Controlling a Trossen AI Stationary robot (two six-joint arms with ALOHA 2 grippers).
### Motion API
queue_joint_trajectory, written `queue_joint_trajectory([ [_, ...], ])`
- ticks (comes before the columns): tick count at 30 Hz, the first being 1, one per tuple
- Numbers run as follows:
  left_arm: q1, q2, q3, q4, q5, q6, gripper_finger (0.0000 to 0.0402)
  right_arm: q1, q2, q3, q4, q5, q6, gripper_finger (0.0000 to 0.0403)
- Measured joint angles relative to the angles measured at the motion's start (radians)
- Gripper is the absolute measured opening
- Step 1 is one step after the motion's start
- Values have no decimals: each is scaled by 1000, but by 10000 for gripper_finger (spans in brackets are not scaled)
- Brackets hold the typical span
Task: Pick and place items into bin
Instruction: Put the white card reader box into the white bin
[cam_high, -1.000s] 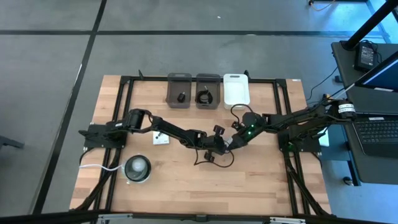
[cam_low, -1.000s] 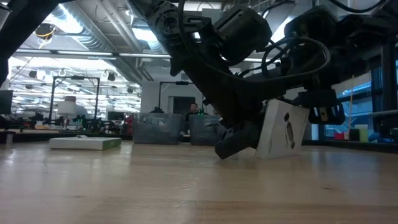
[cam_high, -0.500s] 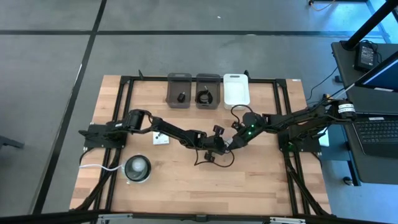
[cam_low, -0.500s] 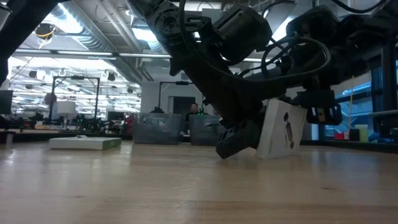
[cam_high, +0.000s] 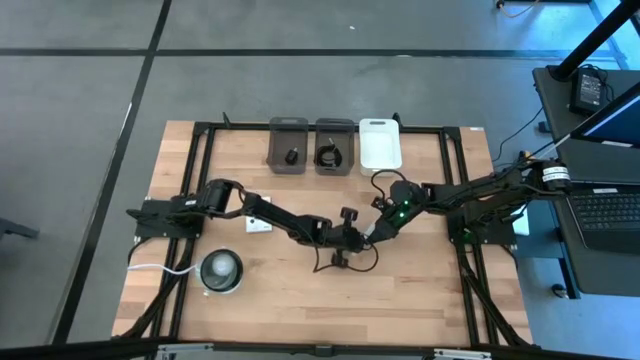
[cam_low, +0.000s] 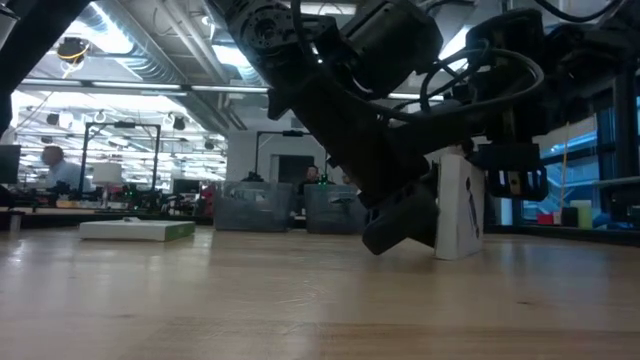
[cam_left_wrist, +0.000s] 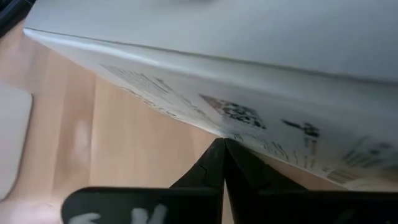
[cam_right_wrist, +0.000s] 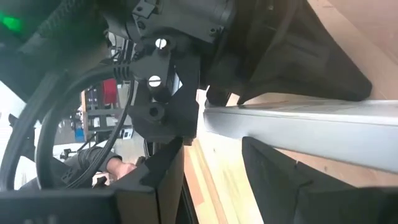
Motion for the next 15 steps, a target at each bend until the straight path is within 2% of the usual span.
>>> queue_joint_trajectory([
  [10, -4, 0, 1, -1, -22, -54, 6, -1, 0, 0, 5, -16, -19, 170],
  [15, -3, 0, 2, -5, -32, -35, 26, -2, 0, 0, 7, -27, -18, 170],
])
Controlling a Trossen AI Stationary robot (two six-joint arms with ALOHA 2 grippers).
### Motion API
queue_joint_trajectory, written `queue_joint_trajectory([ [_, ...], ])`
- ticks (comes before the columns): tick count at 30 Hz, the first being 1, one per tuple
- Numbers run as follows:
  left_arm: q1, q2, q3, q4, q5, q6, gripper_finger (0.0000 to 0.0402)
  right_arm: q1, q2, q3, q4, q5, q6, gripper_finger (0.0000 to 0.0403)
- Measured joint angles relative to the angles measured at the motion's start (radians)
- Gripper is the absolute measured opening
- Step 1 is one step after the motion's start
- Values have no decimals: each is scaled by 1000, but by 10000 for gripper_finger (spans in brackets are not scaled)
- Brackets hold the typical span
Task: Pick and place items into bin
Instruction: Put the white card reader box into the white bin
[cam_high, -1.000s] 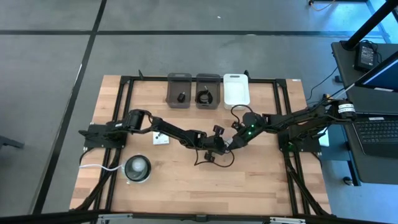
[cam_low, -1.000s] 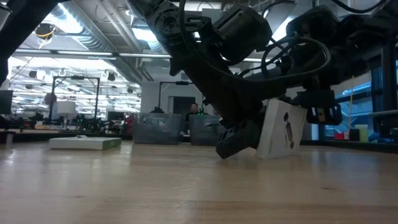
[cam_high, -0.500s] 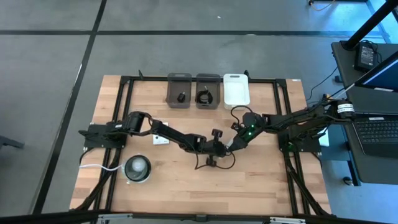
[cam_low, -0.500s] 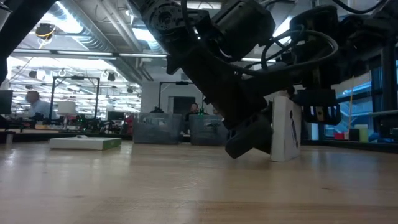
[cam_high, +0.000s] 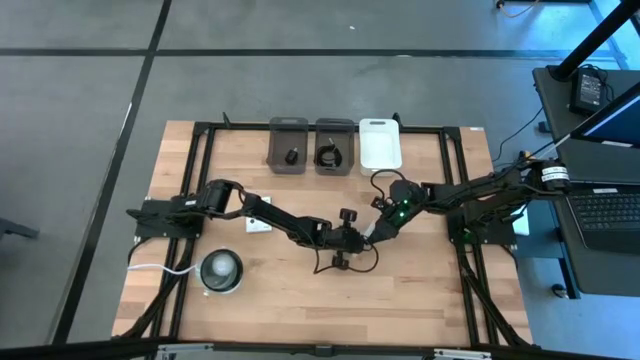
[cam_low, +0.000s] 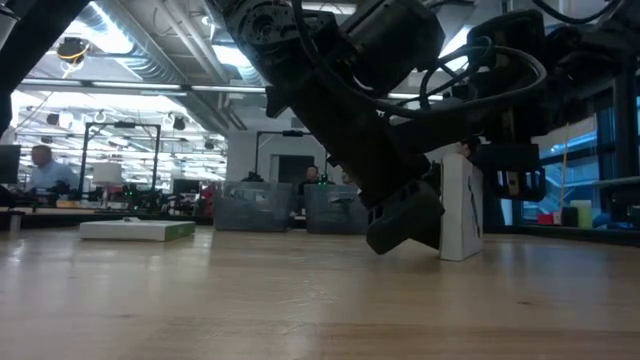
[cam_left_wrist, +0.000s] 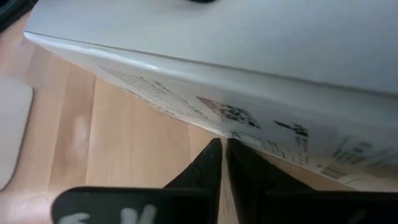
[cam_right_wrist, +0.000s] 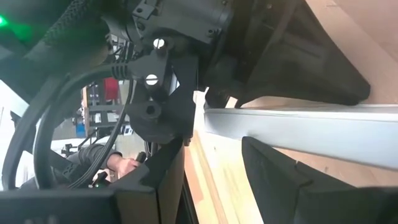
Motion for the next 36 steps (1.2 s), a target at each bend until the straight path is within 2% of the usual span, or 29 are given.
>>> queue_joint_trajectory([
  [10, 6, -2, 4, -38, -20, 8, 56, -1, 0, 0, 0, -32, 0, 170],
  [17, 2, -3, 4, -51, -58, 106, 66, 0, 0, 0, -1, -42, 0, 170],
  [30, 8, -14, 3, -105, -88, 104, 101, 1, 0, 0, -1, -46, -1, 170],
  [36, 26, -57, 0, -243, -89, 55, 111, 1, -1, -1, -1, -49, -1, 170],
])
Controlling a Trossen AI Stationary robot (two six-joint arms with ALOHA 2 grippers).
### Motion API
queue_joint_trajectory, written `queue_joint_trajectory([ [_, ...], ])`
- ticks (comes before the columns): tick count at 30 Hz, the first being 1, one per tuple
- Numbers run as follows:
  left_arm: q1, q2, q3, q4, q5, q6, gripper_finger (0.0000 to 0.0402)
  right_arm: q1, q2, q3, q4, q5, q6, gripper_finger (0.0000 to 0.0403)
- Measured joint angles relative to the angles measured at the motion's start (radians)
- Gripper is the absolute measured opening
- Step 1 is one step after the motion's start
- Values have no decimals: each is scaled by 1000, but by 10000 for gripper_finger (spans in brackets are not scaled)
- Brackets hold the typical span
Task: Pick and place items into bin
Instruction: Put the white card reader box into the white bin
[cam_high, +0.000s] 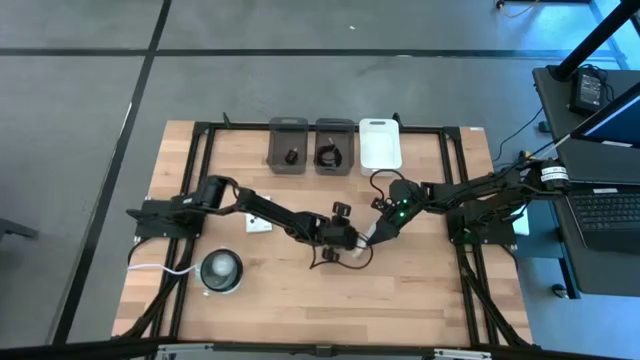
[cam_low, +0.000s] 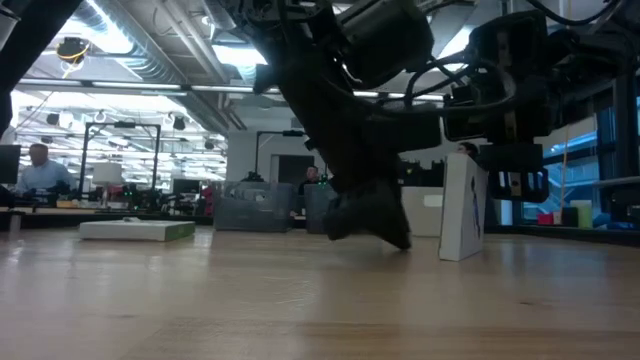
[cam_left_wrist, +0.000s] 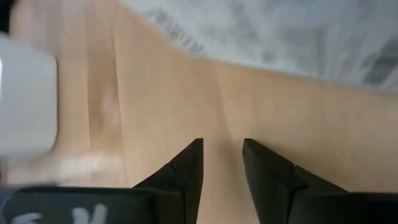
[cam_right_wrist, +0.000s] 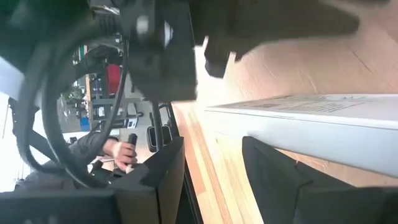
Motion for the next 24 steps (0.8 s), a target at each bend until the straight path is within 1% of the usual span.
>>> queue_joint_trajectory([
  [8, 22, -56, -3, -210, -10, -58, 116, 0, 0, 0, 3, 0, -1, 170],
  [11, 29, -88, -4, -273, -55, -102, 117, 0, 0, 0, 5, 0, 0, 170],
  [18, 62, -237, -3, -286, -86, -149, 116, 0, 0, 0, 10, 1, 1, 170],
  [22, 78, -348, -2, -271, -84, -156, 116, 0, 0, 0, 13, 2, 0, 170],
  [24, 86, -400, -2, -248, -63, -175, 116, 0, 0, 0, 19, 4, -1, 170],
])
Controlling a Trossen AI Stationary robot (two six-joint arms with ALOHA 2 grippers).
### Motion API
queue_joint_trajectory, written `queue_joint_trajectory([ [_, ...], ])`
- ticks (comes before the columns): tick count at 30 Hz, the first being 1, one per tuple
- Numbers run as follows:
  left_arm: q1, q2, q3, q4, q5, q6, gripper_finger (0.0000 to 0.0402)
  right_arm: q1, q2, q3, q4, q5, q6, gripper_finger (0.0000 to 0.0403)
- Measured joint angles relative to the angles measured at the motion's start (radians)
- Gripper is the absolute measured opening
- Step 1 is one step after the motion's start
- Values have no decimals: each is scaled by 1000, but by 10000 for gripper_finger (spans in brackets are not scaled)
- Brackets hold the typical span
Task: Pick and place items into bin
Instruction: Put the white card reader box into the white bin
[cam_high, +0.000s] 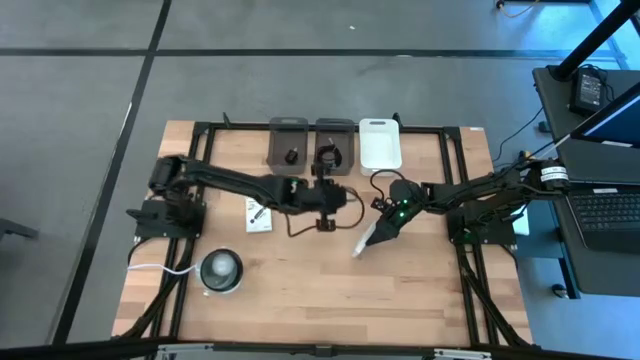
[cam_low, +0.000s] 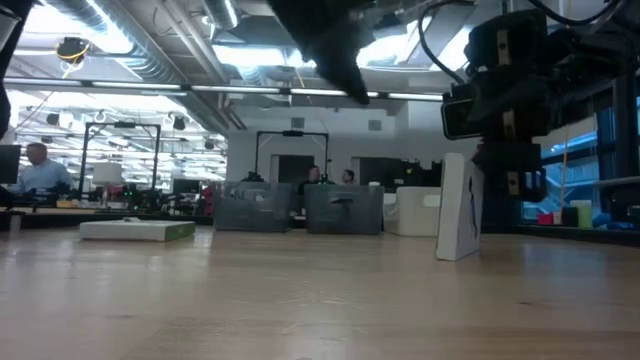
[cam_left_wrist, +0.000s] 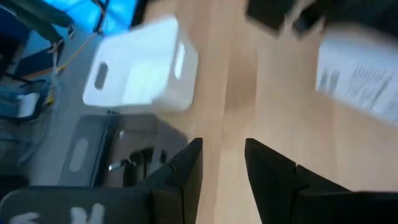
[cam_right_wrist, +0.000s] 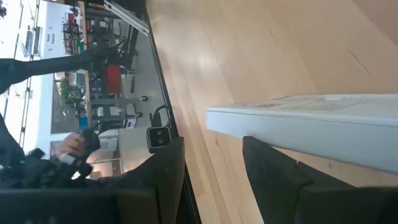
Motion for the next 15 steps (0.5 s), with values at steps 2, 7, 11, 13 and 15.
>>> queue_joint_trajectory([
  [2, 6, -41, 0, 26, 32, -31, 116, 0, 0, -1, 12, 3, 1, 170],
  [7, 8, -95, 2, 47, 58, -62, 116, 0, 1, 5, 15, 3, 0, 170],
  [11, 4, -97, 2, 42, 66, -61, 116, 0, 1, 5, 15, 1, 2, 170],
  [13, 0, -91, 2, 41, 66, -61, 116, 0, 1, 5, 14, -1, 2, 170],
  [15, 0, -87, 2, 34, 71, -61, 116, 0, 1, 6, 18, -1, 2, 170],
])
